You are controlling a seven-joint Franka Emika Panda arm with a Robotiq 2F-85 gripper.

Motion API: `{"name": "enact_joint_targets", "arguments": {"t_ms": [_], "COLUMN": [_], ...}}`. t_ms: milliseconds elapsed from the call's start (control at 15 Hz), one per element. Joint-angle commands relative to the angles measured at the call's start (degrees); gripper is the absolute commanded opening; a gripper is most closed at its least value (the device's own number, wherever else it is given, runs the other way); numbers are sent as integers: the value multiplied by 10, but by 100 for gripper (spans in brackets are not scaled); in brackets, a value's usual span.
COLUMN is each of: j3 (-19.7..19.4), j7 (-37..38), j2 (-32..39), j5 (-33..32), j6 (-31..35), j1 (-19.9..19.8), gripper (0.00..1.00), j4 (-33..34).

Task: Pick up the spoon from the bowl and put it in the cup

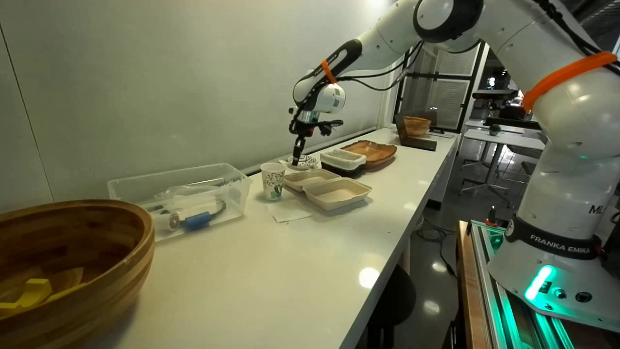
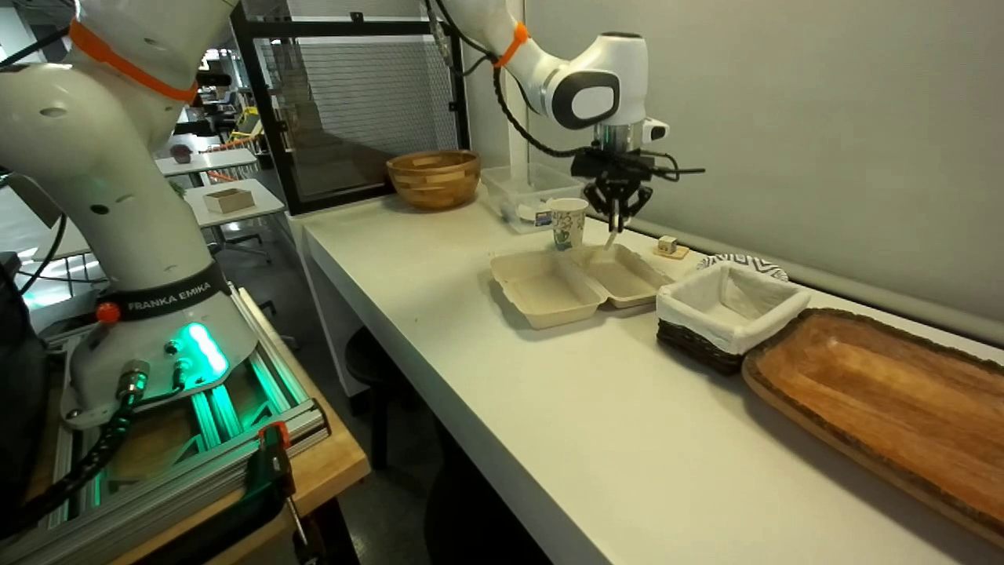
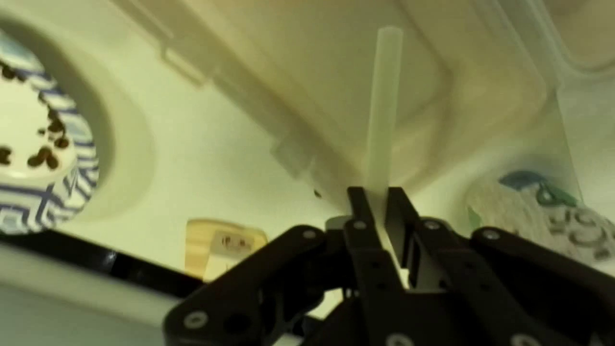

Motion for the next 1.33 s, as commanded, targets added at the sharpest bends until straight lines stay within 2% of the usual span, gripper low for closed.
{"name": "enact_joint_targets", "arguments": {"t_ms": [0, 267, 533, 1000, 1267], "j3": [21, 58, 98, 156, 151], "j7": [-12, -27, -86, -267, -354], "j2": [-76, -114, -130, -112, -104], "j5": [11, 72, 174, 350, 427], "j6": [-2, -1, 49, 151, 176], "j1": [9, 3, -10, -41, -35], "gripper": [4, 4, 4, 4, 4], "j4": [-40, -65, -111, -148, -154]}}
